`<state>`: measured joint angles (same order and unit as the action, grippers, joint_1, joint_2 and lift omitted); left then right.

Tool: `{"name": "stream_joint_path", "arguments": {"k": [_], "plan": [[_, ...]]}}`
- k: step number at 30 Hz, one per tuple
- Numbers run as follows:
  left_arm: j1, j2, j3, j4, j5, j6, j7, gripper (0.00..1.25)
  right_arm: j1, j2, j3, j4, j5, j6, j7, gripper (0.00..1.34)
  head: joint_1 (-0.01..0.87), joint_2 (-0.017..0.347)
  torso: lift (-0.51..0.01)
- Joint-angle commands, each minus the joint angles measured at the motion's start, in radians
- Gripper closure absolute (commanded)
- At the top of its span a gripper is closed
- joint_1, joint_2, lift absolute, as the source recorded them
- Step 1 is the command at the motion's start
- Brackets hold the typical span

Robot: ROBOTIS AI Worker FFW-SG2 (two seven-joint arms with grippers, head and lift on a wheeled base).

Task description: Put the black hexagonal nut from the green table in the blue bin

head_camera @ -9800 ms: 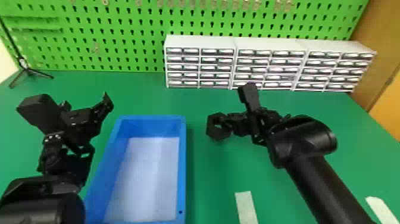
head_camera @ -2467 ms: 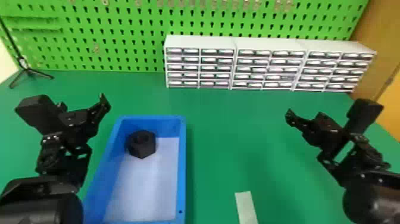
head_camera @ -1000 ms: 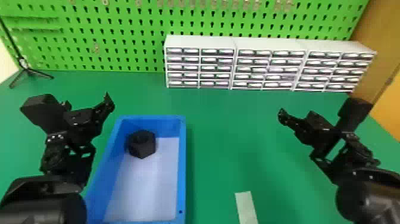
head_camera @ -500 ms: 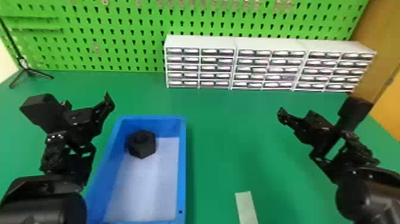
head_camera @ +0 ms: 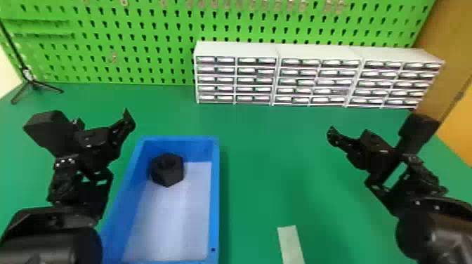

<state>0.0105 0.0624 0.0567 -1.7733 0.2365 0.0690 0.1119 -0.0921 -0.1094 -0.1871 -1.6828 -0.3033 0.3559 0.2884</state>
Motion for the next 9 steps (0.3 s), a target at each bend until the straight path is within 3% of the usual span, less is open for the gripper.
{"name": "stream_joint_path", "arguments": {"k": [1,9], "plan": [[0.000,0.000,0.000,0.000,0.001,0.000,0.000,0.13,0.000,-0.003,0.000,0.000,-0.002,0.000,0.000,0.12,0.692,0.008,-0.097],[0.000,0.000,0.000,0.000,0.001,0.000,0.000,0.13,0.000,-0.003,0.002,0.000,-0.004,0.000,0.000,0.12,0.692,0.008,-0.097]]}}
